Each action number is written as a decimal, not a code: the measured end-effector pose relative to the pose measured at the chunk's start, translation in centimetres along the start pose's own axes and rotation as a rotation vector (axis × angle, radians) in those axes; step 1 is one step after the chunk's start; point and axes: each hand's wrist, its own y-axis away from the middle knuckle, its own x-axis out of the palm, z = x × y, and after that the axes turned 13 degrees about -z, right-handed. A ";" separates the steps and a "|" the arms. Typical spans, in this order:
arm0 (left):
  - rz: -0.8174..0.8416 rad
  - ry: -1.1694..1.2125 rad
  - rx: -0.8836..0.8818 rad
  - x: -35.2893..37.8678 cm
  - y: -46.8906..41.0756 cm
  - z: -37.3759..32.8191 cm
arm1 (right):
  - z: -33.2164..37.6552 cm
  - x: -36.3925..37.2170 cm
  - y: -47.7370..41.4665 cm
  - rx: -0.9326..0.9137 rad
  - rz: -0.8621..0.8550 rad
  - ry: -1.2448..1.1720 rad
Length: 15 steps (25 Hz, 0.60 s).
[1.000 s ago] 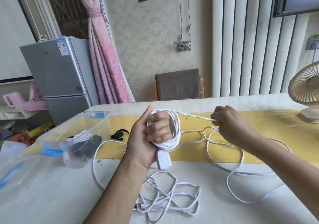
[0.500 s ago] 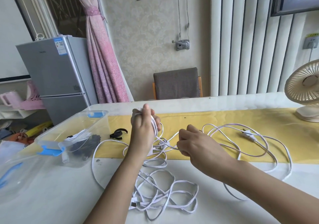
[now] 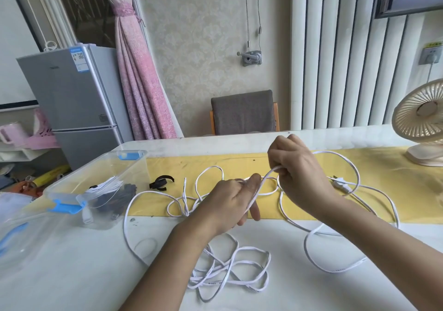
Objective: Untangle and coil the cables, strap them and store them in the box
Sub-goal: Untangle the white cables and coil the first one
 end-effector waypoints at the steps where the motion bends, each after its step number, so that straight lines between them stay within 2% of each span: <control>1: 0.051 0.055 -0.001 0.0 0.3 -0.7 | -0.3 -0.2 -0.2 0.023 -0.027 0.012; 7: 0.513 0.391 -0.204 0.4 1.8 -3.1 | -1.8 -0.8 -0.4 0.182 -0.073 0.130; 8: 0.544 0.456 -0.212 0.4 1.9 -3.2 | -2.1 -0.8 -0.3 0.195 -0.070 0.140; 12: 0.495 0.726 -0.236 -0.3 1.4 -2.5 | -3.1 -0.9 0.3 0.304 -0.070 0.166; 15: 0.650 1.122 -0.254 -1.1 0.0 -1.1 | -4.2 -0.8 1.3 0.373 -0.016 0.233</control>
